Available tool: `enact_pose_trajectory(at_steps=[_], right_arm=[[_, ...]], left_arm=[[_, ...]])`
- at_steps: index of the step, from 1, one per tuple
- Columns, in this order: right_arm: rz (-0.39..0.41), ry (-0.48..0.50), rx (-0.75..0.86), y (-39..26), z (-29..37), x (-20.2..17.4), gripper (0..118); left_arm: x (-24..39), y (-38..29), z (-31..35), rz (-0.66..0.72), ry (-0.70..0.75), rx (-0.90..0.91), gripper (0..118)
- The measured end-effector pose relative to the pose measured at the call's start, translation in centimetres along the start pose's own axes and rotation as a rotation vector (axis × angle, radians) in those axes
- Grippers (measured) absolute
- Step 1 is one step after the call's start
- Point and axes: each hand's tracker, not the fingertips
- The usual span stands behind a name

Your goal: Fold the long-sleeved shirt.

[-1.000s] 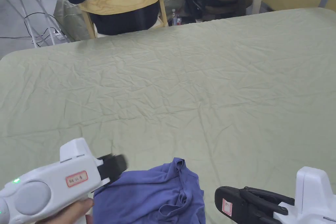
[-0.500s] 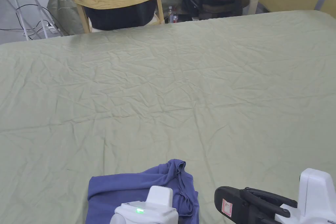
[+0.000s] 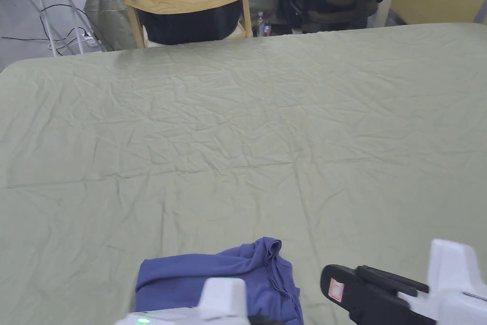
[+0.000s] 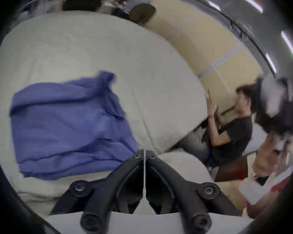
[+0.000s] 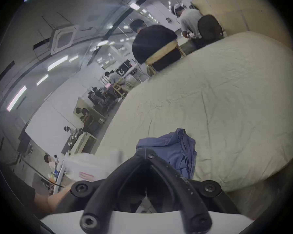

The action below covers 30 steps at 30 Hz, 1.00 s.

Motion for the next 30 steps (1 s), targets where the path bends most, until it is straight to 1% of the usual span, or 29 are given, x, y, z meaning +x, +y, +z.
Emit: enact_pose_trajectory(at_steps=[2,5,6,7,8,9,11,12,15,17,19,20,21,22,23,24,25,26,28,30], right_arm=[[0.041,-0.042,-0.094,0.8,-3.6,-0.4,1],[0.032,-0.095,-0.231,1.0,-10.2,-0.2,1],[0.039,-0.175,-0.308,1.0,-12.7,0.1,1],[0.065,-0.280,-0.371,0.9,-14.8,0.5,1],[0.115,-0.374,-0.421,0.9,-16.8,1.0,1],[0.135,-0.432,-0.443,0.9,-18.6,1.7,1],[0.099,-0.493,-0.478,0.9,-21.2,3.1,1],[0.071,-0.502,-0.517,0.8,-22.4,3.9,1],[-0.024,-0.459,-0.555,0.2,-23.9,5.8,2],[-0.003,-0.459,-0.556,0.7,-23.9,5.7,2],[-0.008,-0.443,-0.560,0.8,-23.3,6.0,2],[-0.017,-0.429,-0.558,0.8,-23.2,6.3,3],[-0.040,-0.403,-0.553,0.8,-23.1,6.8,3],[-0.085,-0.377,-0.545,0.8,-22.9,7.4,3],[-0.122,-0.358,-0.538,0.8,-22.6,8.0,3],[-0.159,-0.337,-0.532,0.7,-22.4,8.6,3],[-0.184,-0.319,-0.527,0.7,-22.3,9.0,3],[-0.204,-0.306,-0.524,0.6,-22.2,9.3,3],[-0.231,-0.289,-0.519,0.7,-22.0,9.9,3],[-0.240,-0.280,-0.521,0.7,-22.0,10.2,3]], left_arm=[[-2.9,1.1,3.2,0.061,0.076,0.062,1],[-7.0,1.7,7.1,0.132,0.197,0.137,1],[-8.5,2.0,8.1,0.154,0.233,0.150,1],[-9.7,2.0,8.9,0.170,0.264,0.160,1],[-11.0,2.0,9.6,0.195,0.294,0.166,1],[-12.1,2.0,10.2,0.226,0.315,0.161,1],[-14.0,2.0,11.1,0.264,0.317,0.159,1],[-14.8,2.0,11.4,0.276,0.311,0.159,1],[-16.4,2.0,11.9,0.303,0.309,0.154,1],[-17.2,2.2,11.6,0.306,0.307,0.136,1],[-18.2,2.4,10.9,0.325,0.238,0.099,3],[-18.8,2.6,10.4,0.352,0.195,0.086,12],[-19.6,2.9,9.8,0.381,0.116,0.061,31],[-20.3,3.1,9.2,0.402,0.008,0.037,80],[-21.0,3.4,8.5,0.416,-0.072,0.020,114],[-21.6,3.8,7.5,0.424,-0.116,0.009,118],[-21.9,4.0,6.8,0.412,-0.152,-0.002,114],[-22.6,4.7,6.3,0.401,-0.173,0.033,115],[-24.2,5.6,4.3,0.365,-0.125,-0.017,115],[-25.5,5.7,2.1,0.373,-0.106,-0.060,115]])
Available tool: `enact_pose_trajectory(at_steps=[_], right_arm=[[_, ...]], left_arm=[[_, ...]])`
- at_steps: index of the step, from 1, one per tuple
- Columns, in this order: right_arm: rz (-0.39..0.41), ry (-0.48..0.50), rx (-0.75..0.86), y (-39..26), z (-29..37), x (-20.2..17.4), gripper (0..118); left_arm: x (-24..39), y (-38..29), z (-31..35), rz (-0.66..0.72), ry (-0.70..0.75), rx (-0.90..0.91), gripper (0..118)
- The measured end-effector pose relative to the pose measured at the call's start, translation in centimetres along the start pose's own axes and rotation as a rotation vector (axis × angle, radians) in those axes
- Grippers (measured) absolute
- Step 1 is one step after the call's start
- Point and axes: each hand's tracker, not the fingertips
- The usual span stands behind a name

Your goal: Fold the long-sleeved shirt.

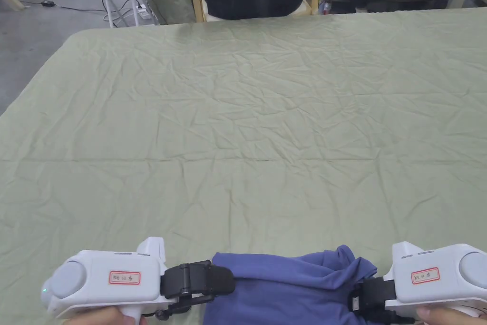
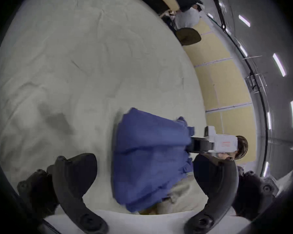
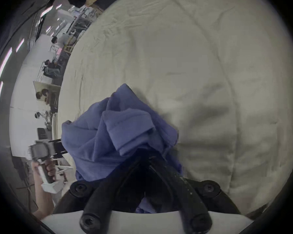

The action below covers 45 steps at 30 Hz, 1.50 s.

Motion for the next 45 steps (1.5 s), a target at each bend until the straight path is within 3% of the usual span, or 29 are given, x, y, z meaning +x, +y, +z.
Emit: enact_pose_trajectory(at_steps=[3,6,7,8,9,10,13,16,19,23,28,32,35,37,38,39,40,41,43,45], right_arm=[[-0.010,0.008,0.001,0.0,-0.1,0.0,3],[-0.022,0.013,0.007,-0.1,-0.3,-0.1,3],[-0.029,0.015,0.010,-0.2,-0.4,-0.1,3],[-0.032,0.016,0.012,-0.2,-0.4,-0.1,3],[-0.036,0.017,0.015,-0.2,-0.4,-0.1,3],[-0.040,0.017,0.018,-0.3,-0.3,-0.2,3],[-0.035,0.007,0.039,-1.0,0.6,-1.0,2],[-0.038,0.052,0.060,-2.2,2.7,-2.8,1],[0.086,0.161,0.108,-3.5,4.3,-7.0,1],[0.316,0.188,0.119,-5.6,3.0,-16.0,1],[0.452,0.328,0.068,-8.5,-0.6,-26.3,1],[0.526,0.414,0.012,-10.4,-3.0,-31.8,1],[0.563,0.436,-0.002,-11.2,-3.9,-34.3,2],[0.641,0.429,0.015,-11.6,-3.7,-34.8,1],[0.670,0.425,0.022,-11.7,-3.5,-34.6,1],[0.682,0.419,0.024,-11.8,-3.2,-34.3,2],[0.679,0.415,0.028,-11.9,-2.8,-33.7,1],[0.672,0.415,0.031,-11.8,-2.1,-32.8,1],[0.652,0.398,0.051,-11.6,-0.9,-31.3,1],[0.615,0.367,0.102,-11.2,0.9,-29.7,1]], left_arm=[[-0.9,1.1,-2.2,0.013,-0.033,-0.072,118],[-0.1,1.4,-3.2,-0.010,-0.212,-0.089,118],[0.2,1.4,-3.6,0.011,-0.232,-0.104,111],[0.5,1.1,-4.0,0.024,-0.229,-0.111,92],[0.8,0.9,-4.8,0.042,-0.191,-0.134,58],[1.0,0.5,-5.6,0.044,-0.149,-0.149,15],[2.0,0.2,-4.6,-0.035,-0.104,-0.091,16],[2.3,-0.1,-0.8,-0.013,-0.129,-0.025,14],[2.3,-0.9,3.4,-0.017,-0.099,0.028,13],[0.0,-0.9,10.0,0.017,-0.056,0.098,13],[-3.9,0.5,19.1,0.011,0.220,0.110,13],[-7.2,2.4,24.9,0.027,0.508,0.111,13],[-9.7,3.1,28.1,0.059,0.590,0.118,13],[-11.4,3.3,29.4,0.129,0.644,0.134,14],[-11.8,3.3,29.6,0.152,0.668,0.147,19],[-12.1,3.2,29.7,0.169,0.724,0.169,41],[-12.0,3.0,29.6,0.155,0.806,0.213,92],[-11.8,2.7,29.6,0.096,0.838,0.253,118],[-10.7,2.1,29.6,-0.048,0.819,0.349,111],[-9.2,1.6,29.4,-0.021,0.838,0.359,111]])
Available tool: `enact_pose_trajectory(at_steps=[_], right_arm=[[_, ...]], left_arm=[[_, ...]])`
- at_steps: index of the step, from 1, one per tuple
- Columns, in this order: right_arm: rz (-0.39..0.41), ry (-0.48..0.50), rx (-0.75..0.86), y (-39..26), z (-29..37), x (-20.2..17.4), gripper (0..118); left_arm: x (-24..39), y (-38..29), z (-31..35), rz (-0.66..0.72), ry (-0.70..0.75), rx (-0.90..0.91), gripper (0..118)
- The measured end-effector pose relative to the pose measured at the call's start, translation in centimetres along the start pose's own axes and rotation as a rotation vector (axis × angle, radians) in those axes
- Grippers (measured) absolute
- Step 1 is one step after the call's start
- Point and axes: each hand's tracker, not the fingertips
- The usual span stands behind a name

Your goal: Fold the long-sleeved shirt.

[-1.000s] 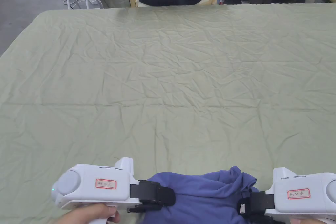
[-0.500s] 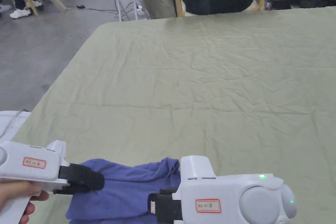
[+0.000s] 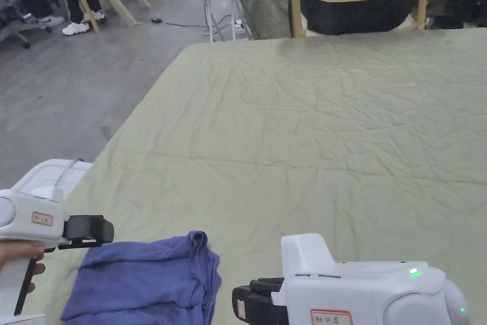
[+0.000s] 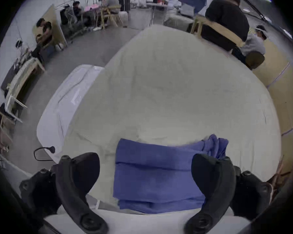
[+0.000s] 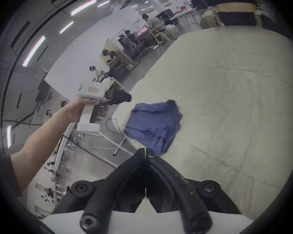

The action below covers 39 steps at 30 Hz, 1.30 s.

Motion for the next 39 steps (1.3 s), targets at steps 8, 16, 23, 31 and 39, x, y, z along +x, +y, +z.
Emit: enact_pose_trajectory(at_steps=[8,16,23,31,39], right_arm=[[-0.066,-0.259,0.251,-1.0,12.8,2.9,2],[-0.045,-0.628,0.614,-3.0,29.1,2.3,2],[0.240,-1.155,0.932,-4.9,35.4,-4.1,2],[0.242,-1.025,0.995,-6.6,37.2,-6.9,3],[0.269,-0.993,1.000,-6.0,37.3,-7.6,10]], left_arm=[[9.1,-1.4,7.0,-0.042,-0.120,0.048,105],[21.4,-5.7,24.3,-0.258,-0.211,0.644,9],[29.5,-11.3,35.0,-0.156,-0.209,1.143,9],[33.5,-14.5,35.5,-0.159,-0.166,1.162,9],[33.0,-14.8,35.7,-0.158,-0.166,1.129,13]])
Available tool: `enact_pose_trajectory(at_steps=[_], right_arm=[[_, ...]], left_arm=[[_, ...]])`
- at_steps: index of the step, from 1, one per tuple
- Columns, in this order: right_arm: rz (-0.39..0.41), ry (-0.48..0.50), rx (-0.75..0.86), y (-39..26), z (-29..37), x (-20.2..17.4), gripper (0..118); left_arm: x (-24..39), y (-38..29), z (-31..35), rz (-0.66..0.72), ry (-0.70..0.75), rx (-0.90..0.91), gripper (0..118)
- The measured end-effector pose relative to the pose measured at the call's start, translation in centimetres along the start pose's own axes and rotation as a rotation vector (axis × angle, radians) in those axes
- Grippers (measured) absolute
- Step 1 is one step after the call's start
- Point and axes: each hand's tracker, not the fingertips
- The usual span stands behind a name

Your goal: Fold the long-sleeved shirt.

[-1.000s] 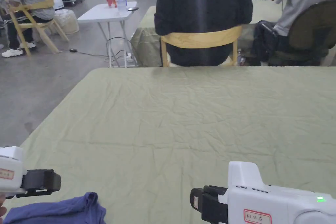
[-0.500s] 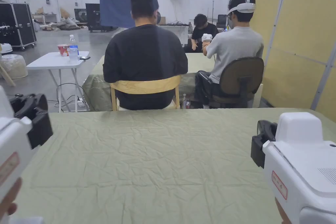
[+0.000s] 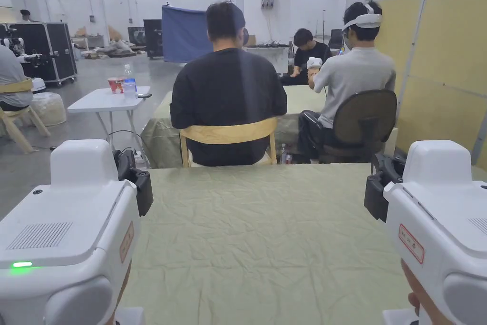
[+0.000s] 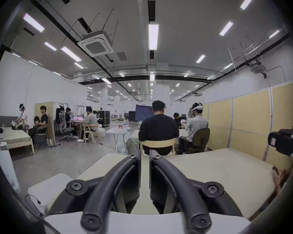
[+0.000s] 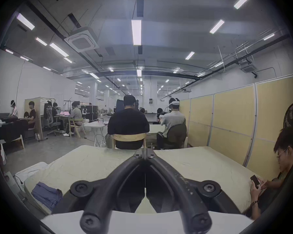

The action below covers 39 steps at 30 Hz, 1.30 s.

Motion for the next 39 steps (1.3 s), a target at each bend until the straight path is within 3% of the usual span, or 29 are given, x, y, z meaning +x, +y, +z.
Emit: enact_pose_trajectory(at_steps=[1,3,4,8,16,20,28,39], right_arm=[[0.001,0.009,0.004,0.2,-0.1,-0.2,38],[0.015,0.072,-0.006,0.3,-0.6,-0.5,110],[0.030,0.088,-0.020,0.4,-0.9,-0.7,118],[0.049,0.021,0.020,0.0,0.9,-2.7,118],[0.010,-0.015,-0.040,-0.5,-0.9,-1.1,118],[-0.046,0.006,-0.070,-0.3,-0.8,-0.9,118],[-0.019,0.050,-0.044,-0.1,-0.1,-1.0,118],[0.001,0.024,-0.058,0.0,-0.1,-2.1,118]], left_arm=[[-0.2,0.1,0.0,0.008,-0.022,0.005,40],[-0.6,0.3,-0.3,0.039,-0.094,-0.014,118],[-0.6,0.3,-0.4,0.047,-0.092,-0.027,115],[-0.1,0.3,0.0,-0.039,-0.012,0.036,118],[-0.8,0.2,0.0,-0.025,-0.008,-0.006,118],[-1.1,0.3,0.4,-0.006,-0.012,-0.001,118],[-1.1,0.6,0.9,0.011,-0.019,0.007,118],[-1.3,0.8,1.3,0.008,-0.031,0.003,118]])
